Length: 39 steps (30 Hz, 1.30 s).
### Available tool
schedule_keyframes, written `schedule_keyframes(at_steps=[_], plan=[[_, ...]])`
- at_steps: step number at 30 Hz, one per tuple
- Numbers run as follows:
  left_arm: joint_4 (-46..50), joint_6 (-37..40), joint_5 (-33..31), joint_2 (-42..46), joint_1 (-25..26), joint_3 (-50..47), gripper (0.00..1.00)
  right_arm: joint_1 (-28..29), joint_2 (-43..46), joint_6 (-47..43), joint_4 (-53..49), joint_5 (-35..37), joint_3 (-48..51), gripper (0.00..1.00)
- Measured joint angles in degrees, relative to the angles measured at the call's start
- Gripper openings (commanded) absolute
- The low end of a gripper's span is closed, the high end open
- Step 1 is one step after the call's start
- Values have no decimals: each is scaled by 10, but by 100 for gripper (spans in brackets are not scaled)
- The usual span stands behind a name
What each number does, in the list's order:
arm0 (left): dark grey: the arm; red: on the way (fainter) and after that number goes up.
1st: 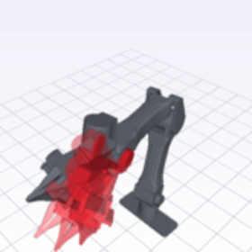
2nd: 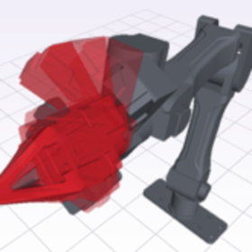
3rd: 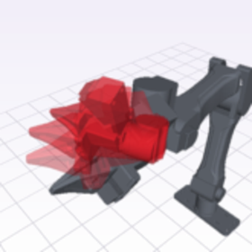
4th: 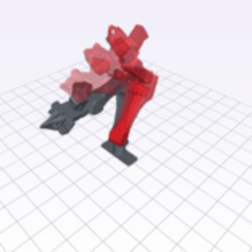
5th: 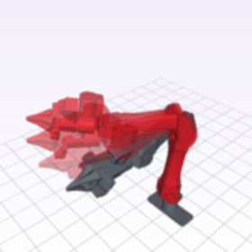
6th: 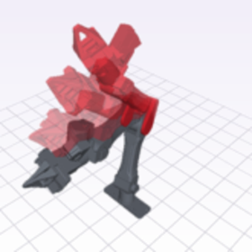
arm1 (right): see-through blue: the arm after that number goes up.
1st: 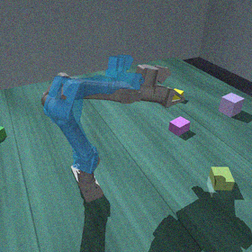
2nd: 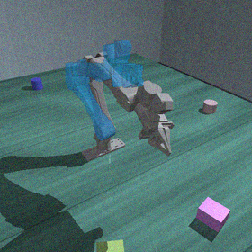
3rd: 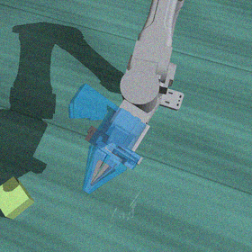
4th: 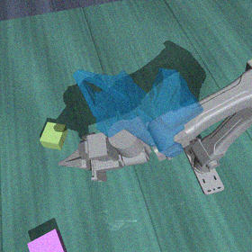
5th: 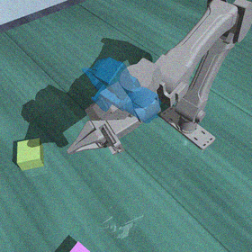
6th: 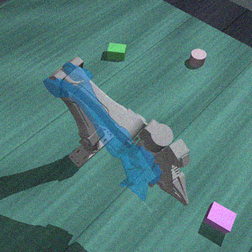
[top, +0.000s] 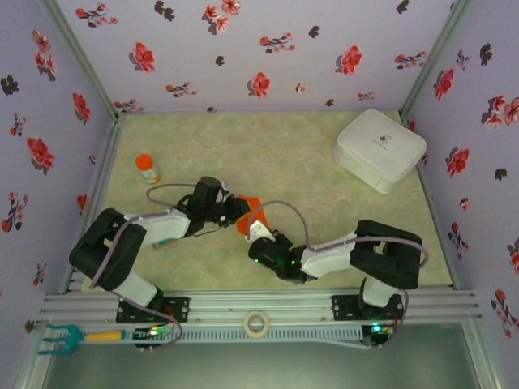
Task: Fold a paper plane with a square sheet of paper (pick it up from the middle)
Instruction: Fourth fold the wing at the center of the table.
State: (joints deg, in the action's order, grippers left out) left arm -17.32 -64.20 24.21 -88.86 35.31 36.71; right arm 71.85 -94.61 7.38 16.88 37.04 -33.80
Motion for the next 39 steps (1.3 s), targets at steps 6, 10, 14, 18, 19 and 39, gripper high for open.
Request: schedule_keyframes(at_steps=[6, 10, 14, 18, 19, 39], plan=[[20, 1, -9, 13, 0, 0, 35, -16, 5, 17, 0, -36, 4, 7], [55, 7, -35, 50, 0, 0, 43, -38, 19, 35, 10, -78, 17, 6], [94, 18, -67, 99, 0, 0, 45, -67, 34, 59, 31, -134, 36, 5], [125, 24, -91, 133, -2, 0, 46, -100, 45, 87, 52, -205, 53, 6], [129, 26, -95, 138, -3, 0, 46, -108, 47, 93, 57, -225, 55, 6], [150, 29, -103, 138, -5, 0, 45, -221, 23, 242, 92, -475, 53, 8]])
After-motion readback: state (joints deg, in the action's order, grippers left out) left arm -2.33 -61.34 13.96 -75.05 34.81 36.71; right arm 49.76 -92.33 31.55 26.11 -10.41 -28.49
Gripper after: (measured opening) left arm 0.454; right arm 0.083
